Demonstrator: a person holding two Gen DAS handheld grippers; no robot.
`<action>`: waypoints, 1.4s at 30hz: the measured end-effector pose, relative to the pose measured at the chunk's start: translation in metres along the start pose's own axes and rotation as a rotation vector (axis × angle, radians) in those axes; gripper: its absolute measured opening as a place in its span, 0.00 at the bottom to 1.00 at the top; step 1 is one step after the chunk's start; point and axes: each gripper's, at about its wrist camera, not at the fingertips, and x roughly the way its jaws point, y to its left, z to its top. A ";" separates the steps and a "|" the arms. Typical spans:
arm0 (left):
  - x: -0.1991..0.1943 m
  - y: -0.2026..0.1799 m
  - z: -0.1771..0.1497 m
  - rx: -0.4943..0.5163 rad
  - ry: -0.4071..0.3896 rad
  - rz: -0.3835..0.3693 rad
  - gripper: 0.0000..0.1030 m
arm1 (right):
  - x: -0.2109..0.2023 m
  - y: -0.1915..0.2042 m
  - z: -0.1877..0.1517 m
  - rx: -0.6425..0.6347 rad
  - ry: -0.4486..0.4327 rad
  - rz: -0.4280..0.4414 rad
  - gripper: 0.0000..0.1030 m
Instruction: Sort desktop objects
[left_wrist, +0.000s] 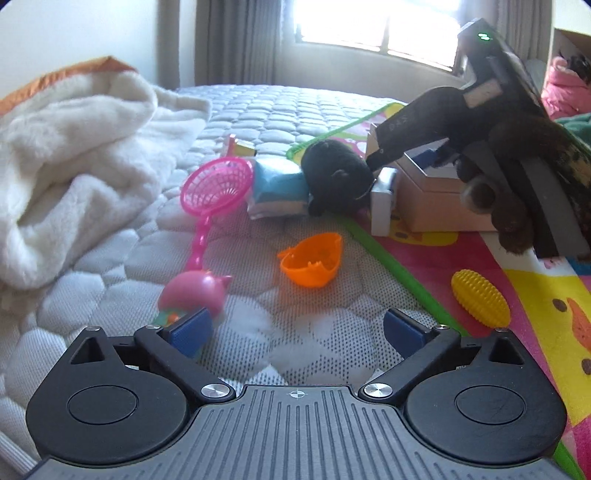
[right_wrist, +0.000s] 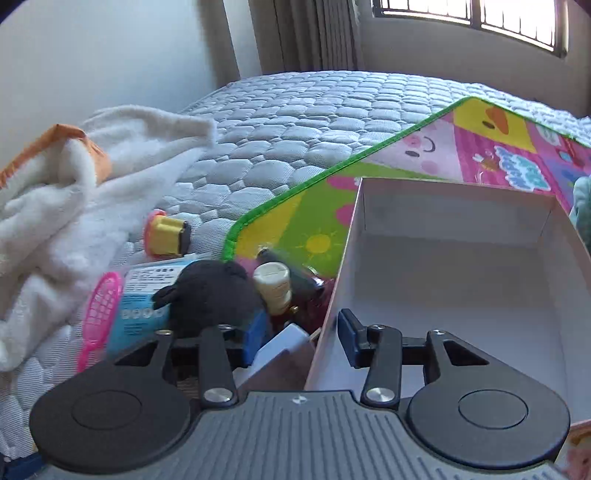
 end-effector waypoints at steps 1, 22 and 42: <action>0.001 0.001 -0.001 -0.020 0.003 -0.003 1.00 | -0.004 0.007 -0.006 -0.022 -0.001 0.027 0.43; -0.014 -0.077 -0.021 -0.065 0.083 0.184 1.00 | -0.140 -0.034 -0.116 -0.294 -0.042 0.154 0.44; -0.034 -0.054 -0.055 -0.173 0.093 0.247 1.00 | -0.125 0.009 -0.148 -0.262 0.055 0.066 0.43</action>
